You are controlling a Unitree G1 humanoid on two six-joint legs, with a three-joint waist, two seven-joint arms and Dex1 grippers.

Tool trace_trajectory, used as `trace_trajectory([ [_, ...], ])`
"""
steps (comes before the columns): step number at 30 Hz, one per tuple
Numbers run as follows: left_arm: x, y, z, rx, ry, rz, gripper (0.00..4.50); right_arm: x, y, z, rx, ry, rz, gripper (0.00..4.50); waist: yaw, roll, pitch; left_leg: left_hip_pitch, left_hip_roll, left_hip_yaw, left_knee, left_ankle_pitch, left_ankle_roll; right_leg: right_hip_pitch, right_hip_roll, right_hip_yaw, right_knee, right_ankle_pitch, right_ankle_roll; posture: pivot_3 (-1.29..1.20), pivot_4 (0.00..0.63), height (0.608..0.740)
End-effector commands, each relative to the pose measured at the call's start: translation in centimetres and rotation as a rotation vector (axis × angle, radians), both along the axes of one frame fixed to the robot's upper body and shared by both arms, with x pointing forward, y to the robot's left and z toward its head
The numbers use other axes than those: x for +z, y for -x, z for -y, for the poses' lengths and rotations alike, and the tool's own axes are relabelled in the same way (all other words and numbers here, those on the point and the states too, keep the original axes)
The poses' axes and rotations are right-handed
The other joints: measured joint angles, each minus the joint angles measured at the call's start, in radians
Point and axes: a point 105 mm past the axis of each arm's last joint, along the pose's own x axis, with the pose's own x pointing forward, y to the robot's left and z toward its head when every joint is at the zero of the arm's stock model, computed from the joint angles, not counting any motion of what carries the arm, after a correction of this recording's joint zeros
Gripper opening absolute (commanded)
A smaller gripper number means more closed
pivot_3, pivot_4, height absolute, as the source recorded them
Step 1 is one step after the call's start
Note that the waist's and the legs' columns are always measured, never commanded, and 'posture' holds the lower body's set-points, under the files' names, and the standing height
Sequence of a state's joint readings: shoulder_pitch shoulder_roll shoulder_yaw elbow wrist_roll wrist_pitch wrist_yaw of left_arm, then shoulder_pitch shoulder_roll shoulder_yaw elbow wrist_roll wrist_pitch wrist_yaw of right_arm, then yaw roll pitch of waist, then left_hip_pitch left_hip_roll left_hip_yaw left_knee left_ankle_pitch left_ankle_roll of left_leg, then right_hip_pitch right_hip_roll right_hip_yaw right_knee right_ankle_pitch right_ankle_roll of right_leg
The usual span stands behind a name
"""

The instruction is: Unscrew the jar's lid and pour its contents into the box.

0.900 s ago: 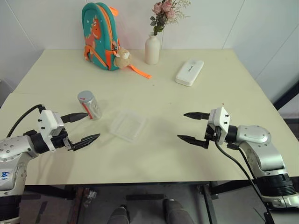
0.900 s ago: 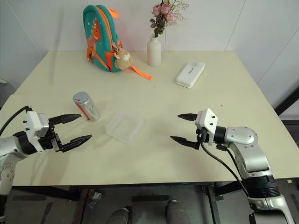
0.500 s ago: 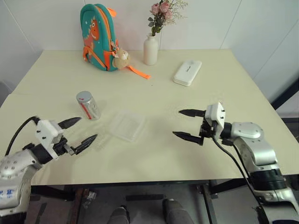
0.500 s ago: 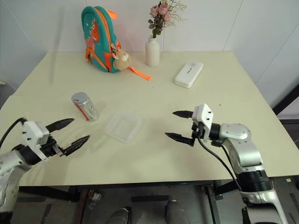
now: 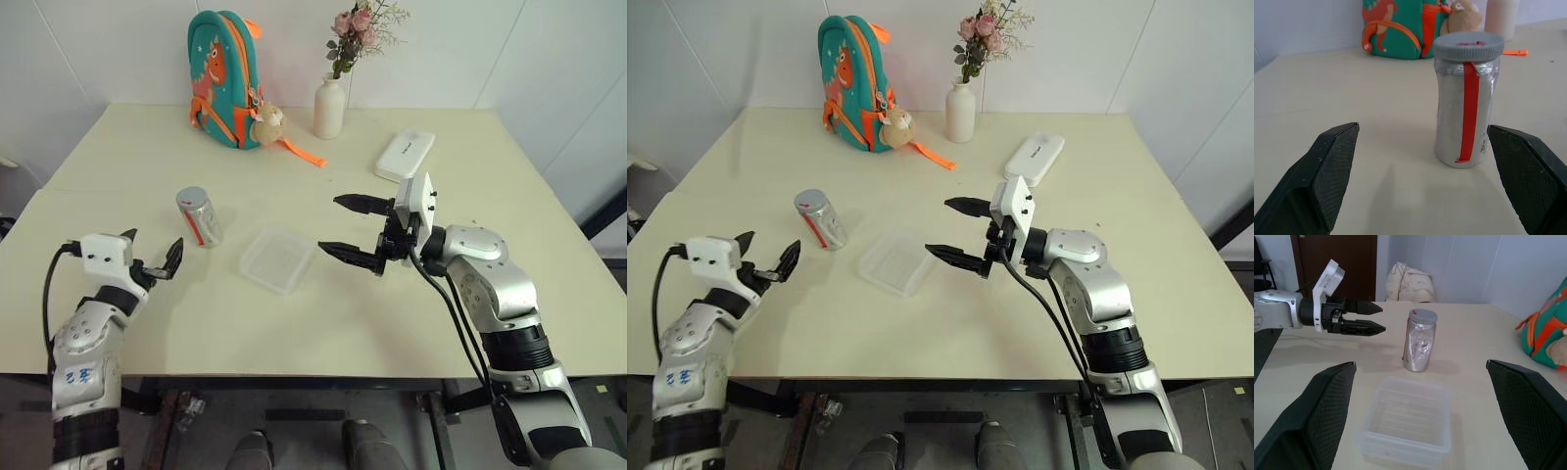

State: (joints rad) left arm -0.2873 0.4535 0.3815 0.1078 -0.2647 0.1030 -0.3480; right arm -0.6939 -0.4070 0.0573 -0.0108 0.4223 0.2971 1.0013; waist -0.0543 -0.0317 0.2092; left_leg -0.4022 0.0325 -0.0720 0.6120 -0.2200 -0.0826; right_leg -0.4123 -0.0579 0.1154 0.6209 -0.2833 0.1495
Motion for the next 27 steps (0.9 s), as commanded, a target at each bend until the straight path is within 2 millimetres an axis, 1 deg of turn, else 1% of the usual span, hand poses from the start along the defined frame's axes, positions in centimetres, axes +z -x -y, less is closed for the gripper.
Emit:
trace_trajectory([
  [1,1.1,-1.6,0.2,-0.037,-0.031,0.041,4.47,2.2,1.0,-0.2,0.015,-0.049,0.071,4.50,-0.002,0.000,0.000,0.000,0.000,0.000,0.000,0.000,0.000,0.000,0.000,0.000,0.000,0.000,0.000,0.00,0.150,0.740],
  [3,1.5,-2.3,0.1,-0.038,-0.031,0.056,4.47,2.2,1.2,-0.3,0.012,-0.059,0.071,4.50,-0.005,0.000,0.000,0.000,0.000,0.000,0.000,0.000,0.000,0.000,0.000,0.000,0.000,0.000,0.000,0.00,0.150,0.740],
  [5,1.6,-3.0,0.7,-0.081,-0.030,0.057,4.47,2.2,1.5,-0.3,0.009,-0.067,0.070,4.50,-0.004,0.000,0.000,0.000,0.000,0.000,-0.001,0.000,0.000,0.000,0.000,0.000,-0.001,0.000,0.001,0.00,0.150,0.740],
  [7,1.9,-3.8,0.9,-0.091,-0.030,0.061,4.47,2.1,1.8,-0.4,0.007,-0.077,0.069,4.50,-0.002,0.000,0.000,0.000,0.000,0.000,-0.002,0.000,0.000,-0.001,0.000,0.000,0.000,0.001,0.001,0.00,0.150,0.740],
  [10,2.2,-4.4,0.9,-0.095,-0.035,0.069,4.47,2.1,2.1,-0.4,0.003,-0.087,0.067,4.50,-0.001,0.000,0.000,-0.001,0.000,0.000,-0.002,-0.001,0.000,-0.001,0.000,0.000,-0.001,0.001,0.001,0.00,0.150,0.740],
  [16,1.8,-6.1,1.7,-0.140,-0.052,0.040,4.47,2.0,2.3,0.0,-0.025,-0.101,0.069,4.50,-0.001,0.000,0.000,-0.001,0.000,0.000,-0.002,-0.001,0.000,-0.001,0.000,-0.001,-0.001,0.001,0.002,0.00,0.150,0.740],
  [21,1.9,-6.7,2.3,-0.172,-0.060,0.043,4.47,1.9,2.4,0.0,-0.034,-0.101,0.075,4.50,-0.002,0.000,0.000,-0.001,0.000,0.000,-0.002,-0.001,0.000,-0.001,0.000,-0.001,-0.001,0.001,0.002,0.00,0.150,0.740],
  [24,1.9,-6.9,2.8,-0.202,-0.068,0.045,3.85,1.9,2.4,0.0,-0.038,-0.105,0.074,4.50,-0.001,0.000,0.000,-0.001,0.000,0.000,-0.002,-0.001,0.000,-0.001,0.000,-0.001,-0.001,0.001,0.002,0.00,0.150,0.740],
  [27,2.1,-6.8,2.9,-0.209,-0.076,0.060,2.90,1.8,2.4,0.0,-0.040,-0.108,0.072,4.50,-0.001,0.000,0.000,-0.001,0.000,0.000,-0.002,-0.001,0.000,-0.001,0.000,-0.001,-0.001,0.001,0.002,0.00,0.150,0.740],
])
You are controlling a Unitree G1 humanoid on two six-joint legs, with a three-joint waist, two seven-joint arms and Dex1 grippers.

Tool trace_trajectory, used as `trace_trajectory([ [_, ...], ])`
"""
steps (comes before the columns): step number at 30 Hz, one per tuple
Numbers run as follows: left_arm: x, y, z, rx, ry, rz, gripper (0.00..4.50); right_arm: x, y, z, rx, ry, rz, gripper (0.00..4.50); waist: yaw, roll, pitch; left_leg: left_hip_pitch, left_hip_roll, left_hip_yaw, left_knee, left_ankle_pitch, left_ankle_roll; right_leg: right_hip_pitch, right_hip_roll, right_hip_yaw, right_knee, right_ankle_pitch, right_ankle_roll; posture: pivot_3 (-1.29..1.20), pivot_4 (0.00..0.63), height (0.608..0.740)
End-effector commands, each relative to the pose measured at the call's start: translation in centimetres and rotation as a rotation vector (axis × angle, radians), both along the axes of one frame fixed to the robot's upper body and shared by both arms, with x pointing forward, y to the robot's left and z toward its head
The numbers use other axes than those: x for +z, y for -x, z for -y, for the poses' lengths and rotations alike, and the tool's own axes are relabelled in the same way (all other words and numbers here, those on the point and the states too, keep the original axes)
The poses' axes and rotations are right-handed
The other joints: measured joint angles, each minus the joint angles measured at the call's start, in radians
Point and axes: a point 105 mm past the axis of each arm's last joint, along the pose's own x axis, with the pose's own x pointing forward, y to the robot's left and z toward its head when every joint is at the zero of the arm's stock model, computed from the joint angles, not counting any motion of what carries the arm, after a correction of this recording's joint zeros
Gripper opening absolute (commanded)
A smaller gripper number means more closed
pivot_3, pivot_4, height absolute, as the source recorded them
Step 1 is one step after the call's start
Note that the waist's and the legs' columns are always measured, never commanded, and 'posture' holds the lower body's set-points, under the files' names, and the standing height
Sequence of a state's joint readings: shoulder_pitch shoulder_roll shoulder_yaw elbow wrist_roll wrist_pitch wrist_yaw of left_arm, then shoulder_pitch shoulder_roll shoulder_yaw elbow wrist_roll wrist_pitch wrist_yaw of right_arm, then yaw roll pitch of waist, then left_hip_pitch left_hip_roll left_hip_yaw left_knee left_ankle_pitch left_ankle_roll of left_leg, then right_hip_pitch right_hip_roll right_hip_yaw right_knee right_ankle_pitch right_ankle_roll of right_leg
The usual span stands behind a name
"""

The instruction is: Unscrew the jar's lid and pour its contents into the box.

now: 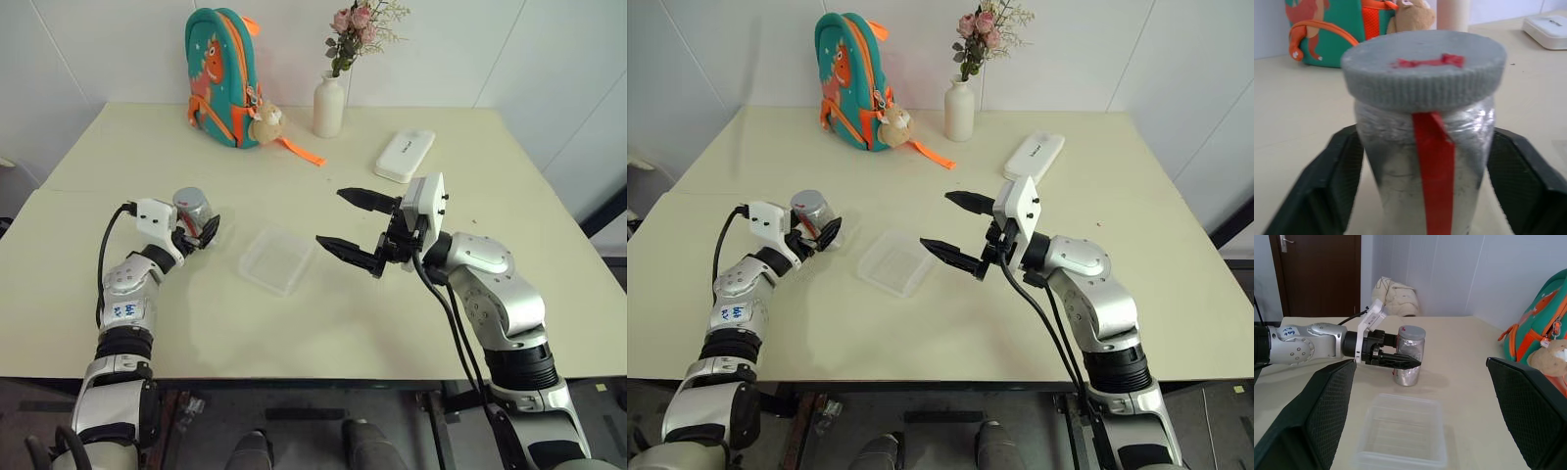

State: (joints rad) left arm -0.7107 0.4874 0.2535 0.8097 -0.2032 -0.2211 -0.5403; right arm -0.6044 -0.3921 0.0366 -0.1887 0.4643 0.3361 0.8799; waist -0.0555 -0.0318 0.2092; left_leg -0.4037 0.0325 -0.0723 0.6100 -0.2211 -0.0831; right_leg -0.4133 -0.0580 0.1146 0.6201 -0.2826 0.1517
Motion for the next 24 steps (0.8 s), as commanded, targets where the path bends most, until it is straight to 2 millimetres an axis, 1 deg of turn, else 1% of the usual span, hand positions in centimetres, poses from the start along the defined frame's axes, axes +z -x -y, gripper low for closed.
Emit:
trace_trajectory([
  [1,2.1,0.0,-0.1,-0.004,-0.033,0.078,2.59,0.8,0.6,0.0,0.007,-0.024,0.041,4.50,0.000,0.000,0.000,0.000,0.000,0.000,0.000,0.000,0.000,0.000,0.000,0.000,0.000,0.000,0.000,0.00,0.150,0.740],
  [3,2.3,0.2,-0.3,0.002,-0.039,0.093,1.98,0.5,0.6,0.0,0.005,-0.021,0.034,4.50,0.000,0.000,0.000,0.000,0.000,0.000,0.000,0.000,0.000,0.000,0.000,0.000,0.000,0.000,0.000,0.00,0.150,0.740],
  [10,3.0,1.4,0.0,-0.035,-0.024,0.148,1.97,0.0,0.6,-0.1,0.004,-0.017,0.021,4.50,-0.001,0.000,0.000,0.000,0.000,0.000,0.000,0.000,0.000,0.000,0.000,0.000,0.000,0.000,0.000,0.00,0.150,0.740],
  [13,4.1,2.5,0.6,-0.071,0.023,0.179,1.97,0.1,0.8,-0.3,0.009,-0.015,0.022,4.50,-0.001,0.000,0.000,0.000,0.000,0.000,0.000,0.000,0.000,0.000,0.000,0.000,0.000,0.000,0.000,0.00,0.150,0.740],
  [14,4.7,3.2,1.2,-0.115,0.037,0.195,1.97,0.2,0.8,-0.4,0.011,-0.016,0.023,4.50,0.000,0.000,0.000,0.000,0.000,0.000,0.000,0.000,0.000,0.000,0.000,0.000,0.000,0.000,0.000,0.00,0.150,0.740],
  [16,6.3,5.7,3.0,-0.274,0.038,0.205,1.97,0.7,0.8,-0.5,0.012,-0.031,0.007,4.50,-0.003,0.000,0.000,0.000,0.000,0.000,0.000,0.000,0.000,0.000,0.000,0.000,0.000,0.000,0.000,0.00,0.150,0.740],
  [18,7.0,8.0,4.4,-0.421,0.004,0.154,1.97,1.4,1.0,-1.3,0.042,-0.041,-0.027,4.50,-0.005,0.000,0.000,0.000,0.001,0.000,-0.001,0.000,0.000,0.000,0.000,0.000,0.001,0.000,0.000,0.00,0.150,0.740],
  [19,7.0,8.5,4.7,-0.454,-0.003,0.128,1.97,1.7,1.0,-1.6,0.054,-0.043,-0.037,4.50,-0.005,0.001,0.000,0.000,0.001,0.000,-0.001,0.000,0.000,-0.001,0.000,0.000,0.001,-0.001,-0.001,0.00,0.150,0.740],
  [20,7.3,9.3,5.2,-0.512,-0.022,0.094,1.97,2.3,1.3,-2.3,0.083,-0.061,-0.063,4.50,-0.005,0.001,0.001,0.000,0.001,0.000,-0.001,0.000,0.000,-0.001,0.000,0.000,0.002,-0.001,-0.001,0.00,0.150,0.740],
  [22,7.6,10.1,6.0,-0.585,-0.028,0.038,1.97,3.2,1.6,-3.6,0.122,-0.077,-0.089,4.50,-0.007,0.002,0.001,0.001,0.001,0.000,-0.001,0.000,0.000,-0.001,0.000,0.000,0.002,-0.001,-0.002,0.00,0.150,0.740],
  [24,7.5,10.8,6.9,-0.660,-0.030,-0.018,1.97,3.7,1.9,-4.7,0.151,-0.093,-0.127,4.50,-0.008,0.003,0.002,0.001,0.001,0.000,-0.001,0.001,0.000,-0.001,0.000,0.000,0.002,-0.005,-0.009,0.00,0.150,0.740],
])
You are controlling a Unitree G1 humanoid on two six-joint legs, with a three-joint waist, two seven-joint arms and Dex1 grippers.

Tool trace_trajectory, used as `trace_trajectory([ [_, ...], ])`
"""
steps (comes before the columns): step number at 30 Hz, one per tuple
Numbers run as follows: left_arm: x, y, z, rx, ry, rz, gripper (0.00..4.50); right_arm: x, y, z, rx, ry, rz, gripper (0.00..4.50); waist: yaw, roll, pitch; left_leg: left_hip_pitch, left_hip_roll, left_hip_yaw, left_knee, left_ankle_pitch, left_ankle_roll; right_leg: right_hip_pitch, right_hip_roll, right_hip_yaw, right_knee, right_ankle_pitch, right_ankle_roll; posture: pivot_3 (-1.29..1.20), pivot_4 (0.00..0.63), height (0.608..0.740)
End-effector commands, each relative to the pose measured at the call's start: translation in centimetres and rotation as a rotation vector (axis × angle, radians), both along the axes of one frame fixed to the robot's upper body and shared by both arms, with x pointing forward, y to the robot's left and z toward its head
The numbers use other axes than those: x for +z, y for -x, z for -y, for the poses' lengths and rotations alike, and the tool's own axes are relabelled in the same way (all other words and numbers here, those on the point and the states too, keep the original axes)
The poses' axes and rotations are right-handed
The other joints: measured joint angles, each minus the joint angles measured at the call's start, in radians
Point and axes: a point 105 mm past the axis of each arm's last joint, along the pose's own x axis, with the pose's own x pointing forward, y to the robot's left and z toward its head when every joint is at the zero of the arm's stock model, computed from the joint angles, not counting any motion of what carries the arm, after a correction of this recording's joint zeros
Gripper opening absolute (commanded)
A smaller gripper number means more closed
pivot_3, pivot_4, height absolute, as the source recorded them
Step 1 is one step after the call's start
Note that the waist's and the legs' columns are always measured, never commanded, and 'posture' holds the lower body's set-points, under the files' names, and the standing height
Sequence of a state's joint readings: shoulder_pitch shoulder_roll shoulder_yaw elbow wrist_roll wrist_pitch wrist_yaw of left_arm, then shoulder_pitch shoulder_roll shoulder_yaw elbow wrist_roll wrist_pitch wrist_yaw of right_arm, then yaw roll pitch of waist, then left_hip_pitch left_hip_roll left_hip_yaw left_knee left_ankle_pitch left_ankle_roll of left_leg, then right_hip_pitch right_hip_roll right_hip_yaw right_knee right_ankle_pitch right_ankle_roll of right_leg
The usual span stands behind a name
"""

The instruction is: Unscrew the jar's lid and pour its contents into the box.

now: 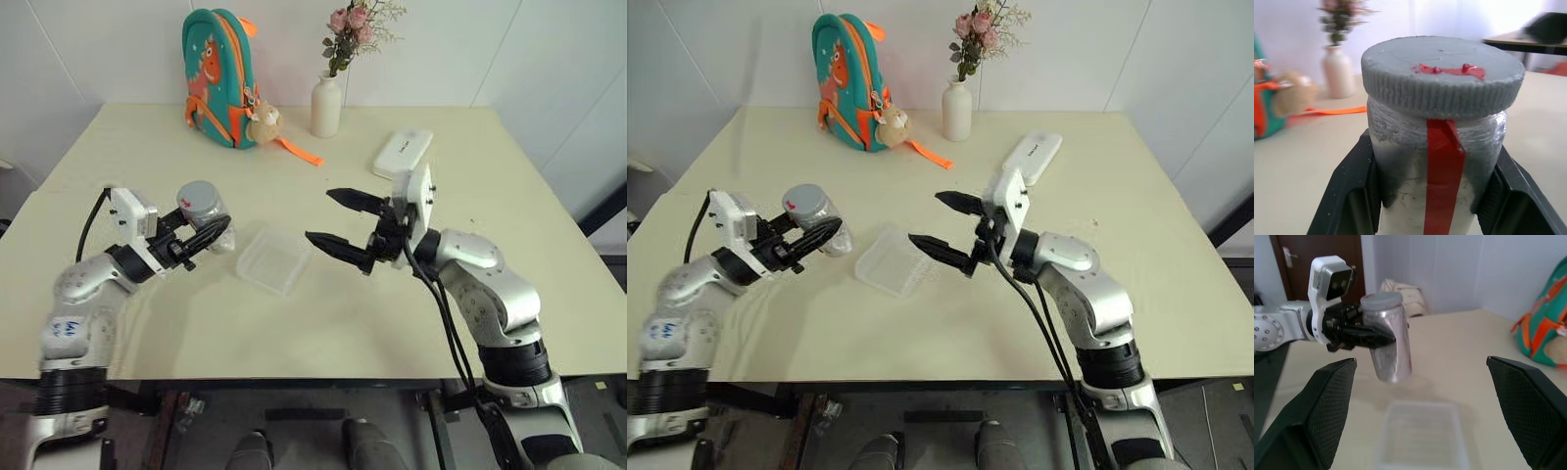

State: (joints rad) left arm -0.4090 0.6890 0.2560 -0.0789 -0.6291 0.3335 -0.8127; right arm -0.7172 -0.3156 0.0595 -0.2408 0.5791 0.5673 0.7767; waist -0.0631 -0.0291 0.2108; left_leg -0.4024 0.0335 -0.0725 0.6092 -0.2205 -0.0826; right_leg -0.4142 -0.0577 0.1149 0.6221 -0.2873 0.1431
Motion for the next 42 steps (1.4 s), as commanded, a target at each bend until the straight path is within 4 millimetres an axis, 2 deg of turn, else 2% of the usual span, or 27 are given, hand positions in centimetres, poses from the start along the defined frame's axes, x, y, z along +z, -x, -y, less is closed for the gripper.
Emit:
trace_trajectory([
  [1,0.0,1.7,2.3,-0.164,-0.027,-0.075,1.97,1.5,1.2,-2.1,0.065,-0.039,-0.030,4.50,0.000,0.000,0.000,0.000,0.000,0.000,0.000,0.000,0.000,0.000,0.000,0.000,0.000,-0.001,-0.002,0.00,0.150,0.740],
  [4,-0.7,1.9,3.7,-0.232,-0.058,-0.122,1.97,1.5,1.1,-3.2,0.079,-0.031,-0.053,4.50,0.001,0.000,0.000,-0.001,0.000,0.000,0.000,0.000,0.000,0.000,0.000,0.000,-0.002,-0.001,-0.002,0.00,0.150,0.740],
  [10,-0.7,1.9,5.1,-0.288,-0.062,-0.123,1.97,1.1,0.7,-4.3,0.066,0.013,-0.050,4.50,0.004,0.000,0.000,-0.002,0.000,0.000,-0.001,-0.001,0.000,-0.001,0.000,0.000,-0.003,0.001,0.001,0.00,0.150,0.740],
  [20,-0.6,1.8,6.1,-0.323,-0.067,-0.105,1.97,0.5,0.4,-5.6,0.069,0.035,-0.067,4.50,-0.003,0.000,0.000,-0.002,0.000,0.000,-0.008,-0.001,0.000,-0.004,0.000,0.000,-0.002,0.000,0.005,0.00,0.150,0.740],
  [30,-0.4,1.9,6.4,-0.327,-0.062,-0.093,1.97,0.3,0.3,-5.9,0.091,0.038,-0.066,4.50,-0.003,0.000,0.000,-0.002,0.000,0.000,-0.009,-0.001,-0.001,-0.005,0.000,0.000,-0.002,0.000,0.005,0.00,0.150,0.740],
  [33,-0.4,2.0,6.3,-0.326,-0.064,-0.092,1.97,0.2,0.4,-6.0,0.097,0.045,-0.060,3.92,-0.004,0.000,0.000,-0.002,0.000,0.000,-0.009,-0.001,-0.001,-0.005,0.000,0.000,-0.002,0.000,0.005,0.00,0.150,0.740],
  [37,-0.4,2.0,6.3,-0.325,-0.067,-0.090,1.97,0.1,0.4,-6.0,0.104,0.055,-0.056,2.61,-0.005,0.000,0.000,-0.002,0.000,0.000,-0.010,-0.001,-0.001,-0.005,0.000,0.000,-0.002,0.000,0.005,0.00,0.150,0.740],
  [42,-0.3,2.2,5.9,-0.338,-0.113,-0.084,1.97,0.4,0.2,-5.4,0.125,0.084,-0.031,2.54,-0.009,0.000,0.000,-0.002,0.000,0.000,-0.010,-0.001,-0.001,-0.005,0.000,0.000,-0.002,0.000,0.005,0.00,0.150,0.740],
])
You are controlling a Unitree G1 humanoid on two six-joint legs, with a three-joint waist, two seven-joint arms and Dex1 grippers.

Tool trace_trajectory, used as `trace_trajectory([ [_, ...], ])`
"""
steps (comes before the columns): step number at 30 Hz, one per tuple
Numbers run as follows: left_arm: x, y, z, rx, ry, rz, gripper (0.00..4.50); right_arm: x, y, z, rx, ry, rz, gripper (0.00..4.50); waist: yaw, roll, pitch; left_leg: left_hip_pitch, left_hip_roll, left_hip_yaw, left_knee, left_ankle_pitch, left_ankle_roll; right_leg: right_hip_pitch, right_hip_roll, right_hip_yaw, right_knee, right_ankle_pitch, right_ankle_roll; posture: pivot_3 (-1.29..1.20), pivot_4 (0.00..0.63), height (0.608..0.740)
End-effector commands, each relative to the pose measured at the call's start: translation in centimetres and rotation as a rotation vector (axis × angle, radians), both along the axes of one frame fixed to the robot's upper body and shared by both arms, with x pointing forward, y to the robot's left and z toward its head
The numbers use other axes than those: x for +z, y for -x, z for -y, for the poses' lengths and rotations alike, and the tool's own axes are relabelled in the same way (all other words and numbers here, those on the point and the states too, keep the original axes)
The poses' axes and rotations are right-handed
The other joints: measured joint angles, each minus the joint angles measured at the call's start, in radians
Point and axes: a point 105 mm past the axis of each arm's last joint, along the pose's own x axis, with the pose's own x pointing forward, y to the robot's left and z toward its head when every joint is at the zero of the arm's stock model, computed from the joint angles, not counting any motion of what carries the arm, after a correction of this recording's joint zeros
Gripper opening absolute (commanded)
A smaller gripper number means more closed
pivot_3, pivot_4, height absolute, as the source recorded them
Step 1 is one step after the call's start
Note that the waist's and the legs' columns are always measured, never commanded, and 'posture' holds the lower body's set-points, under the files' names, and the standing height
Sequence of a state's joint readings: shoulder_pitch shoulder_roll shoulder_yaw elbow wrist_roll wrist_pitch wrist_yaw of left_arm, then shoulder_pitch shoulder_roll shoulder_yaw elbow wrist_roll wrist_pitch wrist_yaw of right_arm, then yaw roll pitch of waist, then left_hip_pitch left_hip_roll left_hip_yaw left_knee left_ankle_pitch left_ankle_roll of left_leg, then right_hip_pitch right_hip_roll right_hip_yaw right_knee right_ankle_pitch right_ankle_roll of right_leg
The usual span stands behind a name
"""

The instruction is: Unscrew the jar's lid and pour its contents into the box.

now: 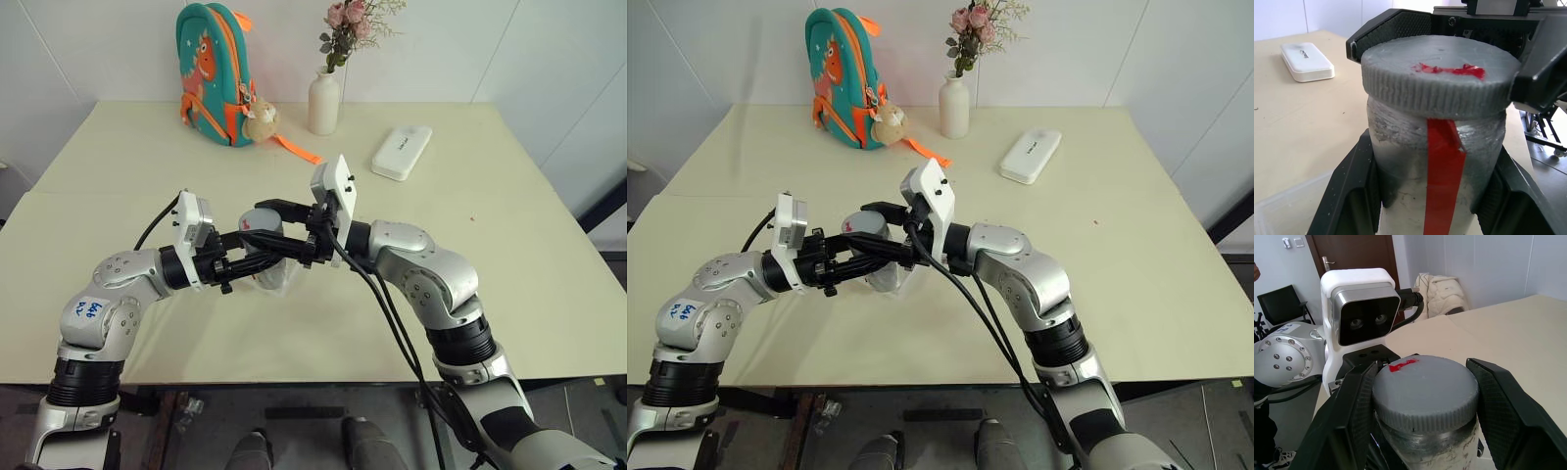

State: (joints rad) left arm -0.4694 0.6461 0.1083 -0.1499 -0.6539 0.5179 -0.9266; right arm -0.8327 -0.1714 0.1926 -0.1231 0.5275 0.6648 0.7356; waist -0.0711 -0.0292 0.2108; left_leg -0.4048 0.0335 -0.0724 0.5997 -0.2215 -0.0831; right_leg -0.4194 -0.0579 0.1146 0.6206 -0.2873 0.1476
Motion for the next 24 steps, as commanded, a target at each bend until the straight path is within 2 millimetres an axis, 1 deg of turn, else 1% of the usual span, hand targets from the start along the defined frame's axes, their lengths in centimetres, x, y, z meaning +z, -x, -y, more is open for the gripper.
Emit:
trace_trajectory([
  [1,1.6,0.9,0.0,-0.060,-0.069,0.097,1.97,1.7,0.4,0.8,0.057,0.026,0.104,2.54,-0.001,0.000,0.000,0.000,0.000,0.000,0.000,0.000,0.000,0.000,0.000,0.000,0.000,0.000,0.000,0.00,0.150,0.740],
  [5,1.9,0.9,-0.6,-0.110,-0.140,0.167,1.97,1.6,1.1,1.8,0.197,0.091,0.125,2.54,-0.003,0.000,0.000,0.000,0.000,0.000,-0.001,0.000,0.000,0.000,0.000,0.000,-0.001,0.000,0.000,0.00,0.150,0.740],
  [7,2.1,0.9,-0.6,-0.140,-0.143,0.181,1.97,1.7,1.6,2.3,0.283,0.105,0.112,2.54,-0.004,0.000,0.000,0.000,0.000,0.000,-0.001,0.000,0.000,0.000,0.000,0.000,-0.001,0.000,0.000,0.00,0.150,0.740],
  [9,2.1,1.0,-0.2,-0.198,-0.143,0.183,1.97,1.5,2.0,2.8,0.377,0.151,0.124,2.54,-0.006,0.000,0.000,0.000,0.000,0.000,-0.001,0.000,0.000,0.000,0.000,-0.001,-0.001,0.000,0.000,0.00,0.150,0.740],
  [11,1.7,1.4,0.6,-0.266,-0.158,0.175,1.97,1.3,2.1,2.8,0.441,0.186,0.128,2.54,-0.010,0.000,0.000,0.000,0.000,0.000,-0.001,0.000,0.000,0.000,0.000,0.000,-0.001,0.000,0.000,0.00,0.150,0.740],
  [14,1.4,1.6,1.3,-0.307,-0.153,0.176,1.97,1.3,2.0,2.6,0.472,0.195,0.127,2.54,-0.014,0.000,0.000,0.000,0.000,0.000,-0.001,0.000,0.000,0.000,0.000,0.000,0.000,-0.001,0.001,0.00,0.150,0.740],
  [17,1.2,1.5,1.8,-0.301,-0.134,0.180,1.97,1.5,1.5,2.5,0.472,0.185,0.123,2.54,-0.014,0.000,0.000,0.000,0.000,0.000,-0.001,0.000,0.000,0.000,0.000,0.000,0.000,-0.001,0.001,0.00,0.150,0.740],
  [24,1.4,1.2,0.8,-0.234,-0.125,0.182,1.97,1.5,1.6,2.5,0.468,0.164,0.106,2.54,-0.013,0.000,0.000,0.000,0.000,0.000,-0.001,0.000,0.000,-0.001,0.000,0.000,0.001,-0.001,0.001,0.00,0.150,0.740],
])
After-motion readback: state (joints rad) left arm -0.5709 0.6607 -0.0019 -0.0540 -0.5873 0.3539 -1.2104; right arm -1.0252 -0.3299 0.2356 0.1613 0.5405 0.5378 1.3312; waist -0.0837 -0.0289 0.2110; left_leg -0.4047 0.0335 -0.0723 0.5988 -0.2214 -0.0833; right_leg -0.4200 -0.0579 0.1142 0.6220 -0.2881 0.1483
